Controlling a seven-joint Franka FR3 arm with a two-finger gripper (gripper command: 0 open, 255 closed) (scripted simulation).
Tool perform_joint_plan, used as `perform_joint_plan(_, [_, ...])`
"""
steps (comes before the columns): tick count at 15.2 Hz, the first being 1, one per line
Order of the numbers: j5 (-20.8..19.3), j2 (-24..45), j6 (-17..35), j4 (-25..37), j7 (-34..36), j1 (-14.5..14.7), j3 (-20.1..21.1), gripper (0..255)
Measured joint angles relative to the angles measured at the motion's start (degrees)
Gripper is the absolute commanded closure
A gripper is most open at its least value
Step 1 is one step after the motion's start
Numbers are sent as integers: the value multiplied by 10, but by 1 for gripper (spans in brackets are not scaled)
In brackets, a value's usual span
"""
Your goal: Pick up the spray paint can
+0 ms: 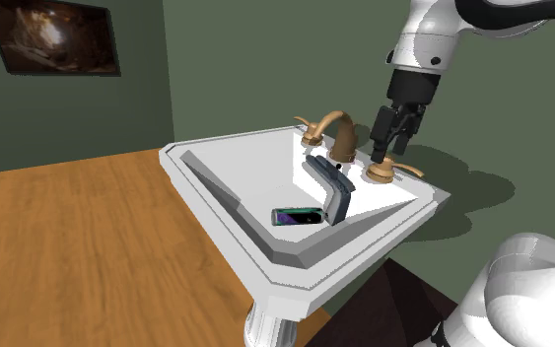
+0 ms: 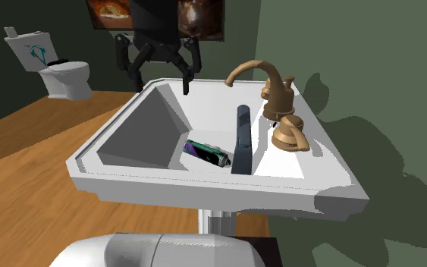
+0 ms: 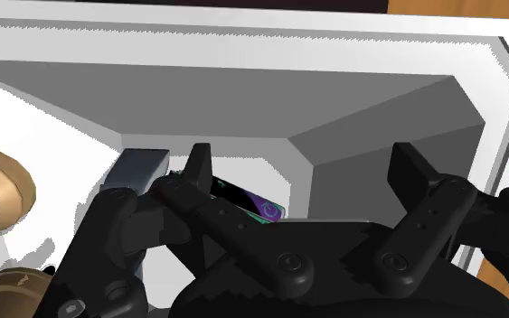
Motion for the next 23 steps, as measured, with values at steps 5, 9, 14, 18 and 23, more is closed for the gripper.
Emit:
perform_joint_plan(5, [-19, 15, 55, -40, -65, 10, -25, 0])
perform_joint_plan(9, [-44, 50, 125, -74, -152, 20, -61, 0])
perform_joint_plan(14, [-65, 116, 226, -107, -256, 35, -100, 0])
perform_joint_plan(18, [-75, 182, 300, -111, -340, 47, -130, 0])
perform_joint_plan(23, [-70, 287, 395, -98, -450, 66, -164, 0])
